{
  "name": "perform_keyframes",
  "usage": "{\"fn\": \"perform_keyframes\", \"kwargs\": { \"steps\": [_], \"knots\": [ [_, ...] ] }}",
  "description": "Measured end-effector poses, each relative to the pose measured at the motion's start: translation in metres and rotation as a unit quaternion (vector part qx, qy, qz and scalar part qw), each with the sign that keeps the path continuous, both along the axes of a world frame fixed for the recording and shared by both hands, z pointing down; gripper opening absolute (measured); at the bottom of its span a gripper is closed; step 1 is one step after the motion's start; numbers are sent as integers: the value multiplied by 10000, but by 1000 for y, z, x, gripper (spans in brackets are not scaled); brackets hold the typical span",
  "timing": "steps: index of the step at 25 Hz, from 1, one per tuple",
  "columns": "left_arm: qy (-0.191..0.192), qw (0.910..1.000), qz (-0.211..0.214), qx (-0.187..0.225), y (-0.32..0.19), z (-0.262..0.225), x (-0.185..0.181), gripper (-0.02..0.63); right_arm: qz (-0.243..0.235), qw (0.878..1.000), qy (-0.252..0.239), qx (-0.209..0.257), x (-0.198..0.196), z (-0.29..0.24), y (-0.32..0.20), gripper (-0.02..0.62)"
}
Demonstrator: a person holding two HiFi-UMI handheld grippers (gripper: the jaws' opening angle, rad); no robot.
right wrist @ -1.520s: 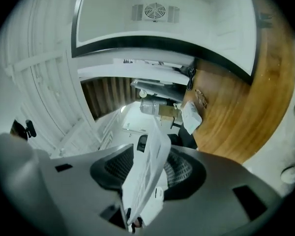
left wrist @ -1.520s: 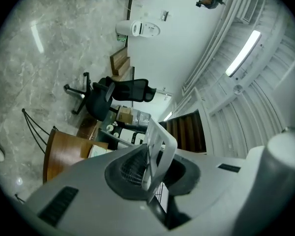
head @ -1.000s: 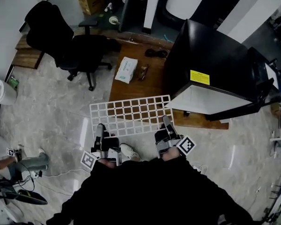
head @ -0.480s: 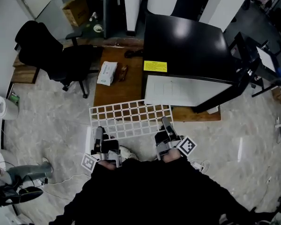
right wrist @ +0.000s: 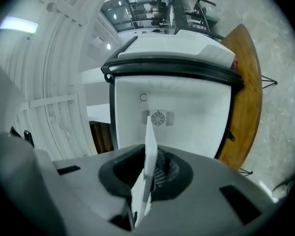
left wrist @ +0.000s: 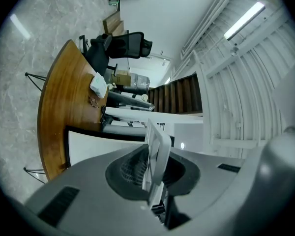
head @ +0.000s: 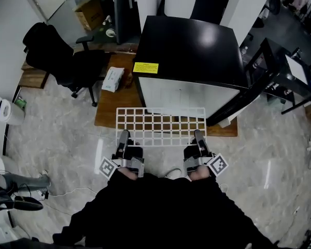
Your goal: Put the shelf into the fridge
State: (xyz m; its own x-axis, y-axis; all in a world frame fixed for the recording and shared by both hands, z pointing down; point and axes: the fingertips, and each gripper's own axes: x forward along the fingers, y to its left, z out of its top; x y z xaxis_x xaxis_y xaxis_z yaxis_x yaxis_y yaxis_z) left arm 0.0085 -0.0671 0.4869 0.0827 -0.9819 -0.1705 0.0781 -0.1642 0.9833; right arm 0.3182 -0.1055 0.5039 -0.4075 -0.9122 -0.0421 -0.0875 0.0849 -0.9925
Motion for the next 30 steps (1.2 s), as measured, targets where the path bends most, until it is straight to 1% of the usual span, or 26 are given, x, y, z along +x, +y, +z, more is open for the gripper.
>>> {"fn": "perform_keyframes", "kwargs": {
  "steps": [2,6,9,12,18,22,27,30],
  "knots": [
    [-6,10000,24,-6,-3,-1,26,37,25,10000,18,19,27,-1,0,34],
    [-45,9999,98,-14,-11,-3,62,37,130,9999,58,-20,64,-1,-1,34],
    [-93,9998,195,-36,-19,-2,82,37,263,9996,32,-51,86,-2,-4,34],
    [-241,9992,329,-35,-34,-5,95,35,385,9992,-34,-27,99,-6,-12,34],
    [-201,9977,626,-132,-86,-3,102,34,570,9984,30,-19,103,-6,-48,32],
    [-220,9970,709,-214,-95,3,98,34,599,9982,90,-43,100,-5,-53,34],
    [-235,9959,814,-321,-126,8,99,32,682,9976,70,-130,102,-2,-79,32],
    [-192,9958,835,-325,-119,9,98,32,727,9973,65,-87,100,-2,-72,32]
  ]
}}
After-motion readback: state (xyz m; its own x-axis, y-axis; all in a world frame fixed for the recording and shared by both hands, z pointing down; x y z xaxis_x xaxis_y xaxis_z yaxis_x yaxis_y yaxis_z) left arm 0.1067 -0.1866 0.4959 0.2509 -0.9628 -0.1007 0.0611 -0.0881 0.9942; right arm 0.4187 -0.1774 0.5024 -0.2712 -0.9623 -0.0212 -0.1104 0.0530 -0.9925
